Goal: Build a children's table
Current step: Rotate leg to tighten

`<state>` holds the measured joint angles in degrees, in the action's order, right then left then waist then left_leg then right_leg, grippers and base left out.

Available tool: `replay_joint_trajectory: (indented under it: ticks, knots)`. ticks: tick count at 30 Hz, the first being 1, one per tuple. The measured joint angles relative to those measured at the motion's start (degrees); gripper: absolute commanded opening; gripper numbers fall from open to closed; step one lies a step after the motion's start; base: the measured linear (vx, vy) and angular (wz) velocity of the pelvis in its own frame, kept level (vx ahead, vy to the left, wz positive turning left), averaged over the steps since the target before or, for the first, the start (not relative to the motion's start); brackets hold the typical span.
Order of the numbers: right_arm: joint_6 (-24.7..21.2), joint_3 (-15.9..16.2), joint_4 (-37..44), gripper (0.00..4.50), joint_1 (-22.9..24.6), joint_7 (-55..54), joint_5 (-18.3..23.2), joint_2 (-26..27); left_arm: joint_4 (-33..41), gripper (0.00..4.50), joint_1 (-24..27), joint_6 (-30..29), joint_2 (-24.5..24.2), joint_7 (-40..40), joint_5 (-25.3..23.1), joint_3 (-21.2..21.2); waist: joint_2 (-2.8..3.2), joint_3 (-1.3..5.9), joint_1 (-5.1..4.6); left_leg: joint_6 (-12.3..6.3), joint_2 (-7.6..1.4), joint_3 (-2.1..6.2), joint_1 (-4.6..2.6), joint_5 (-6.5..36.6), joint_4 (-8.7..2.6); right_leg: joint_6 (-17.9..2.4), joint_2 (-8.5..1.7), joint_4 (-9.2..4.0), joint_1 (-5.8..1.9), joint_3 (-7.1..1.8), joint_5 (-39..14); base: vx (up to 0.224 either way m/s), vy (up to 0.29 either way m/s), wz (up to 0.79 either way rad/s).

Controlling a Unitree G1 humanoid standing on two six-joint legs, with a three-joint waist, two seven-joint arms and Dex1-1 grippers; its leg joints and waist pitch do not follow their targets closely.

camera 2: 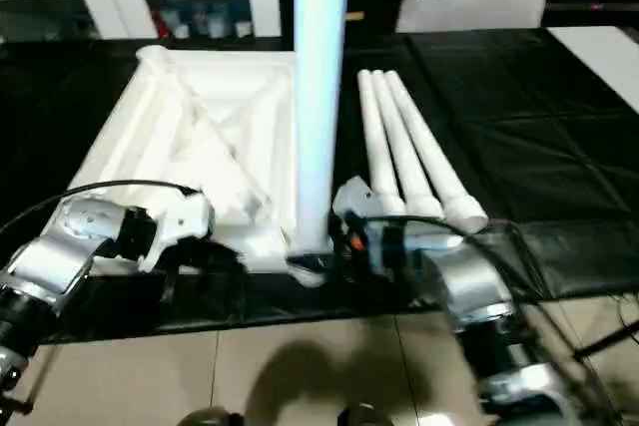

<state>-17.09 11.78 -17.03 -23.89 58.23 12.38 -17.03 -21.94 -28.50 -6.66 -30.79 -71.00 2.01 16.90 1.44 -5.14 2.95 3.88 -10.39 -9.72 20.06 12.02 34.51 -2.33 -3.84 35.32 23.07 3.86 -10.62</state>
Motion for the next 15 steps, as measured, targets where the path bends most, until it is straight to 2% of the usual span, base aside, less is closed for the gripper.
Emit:
replay_joint_trajectory:
  ticks: [2,6,11,15]
  knots:
    - [0.74,-1.99,-1.66,2.77,-0.09,-6.95,-0.97,3.52,1.75,0.0,1.31,-3.87,1.6,4.36,0.01,-1.8,0.0,0.0,-0.96,0.17,-0.03,0.0,-0.01,0.0,-0.01,0.0,0.03,-0.02,0.02,0.0,0.07,0.0,0.0,0.0]
    - [1.65,-5.28,-5.24,2.77,-1.62,-17.87,-2.46,9.09,7.47,0.0,4.6,-11.65,5.86,12.99,0.02,-4.61,-0.01,0.02,-1.62,0.23,-0.21,0.0,-0.04,-0.03,-0.04,-0.01,0.22,-0.04,0.03,0.0,0.1,0.0,0.0,0.0]
    - [3.01,-8.61,-11.46,2.76,-5.87,-30.38,-4.35,15.12,13.89,0.0,6.83,-21.49,12.47,23.82,-1.27,-7.1,-0.11,0.06,-1.28,0.46,-0.48,0.02,0.01,-0.16,-0.16,-0.03,0.46,-0.07,0.08,0.09,0.11,0.0,0.0,0.0]
    - [4.01,-10.12,-15.84,2.76,-9.3,-37.37,-5.5,17.45,15.6,0.0,6.9,-24.37,16.52,29.94,-2.8,-6.91,-0.15,0.08,-1.1,0.44,-0.48,0.02,0.05,-0.18,-0.22,-0.02,0.46,-0.14,0.09,0.1,0.1,0.0,0.0,0.0]
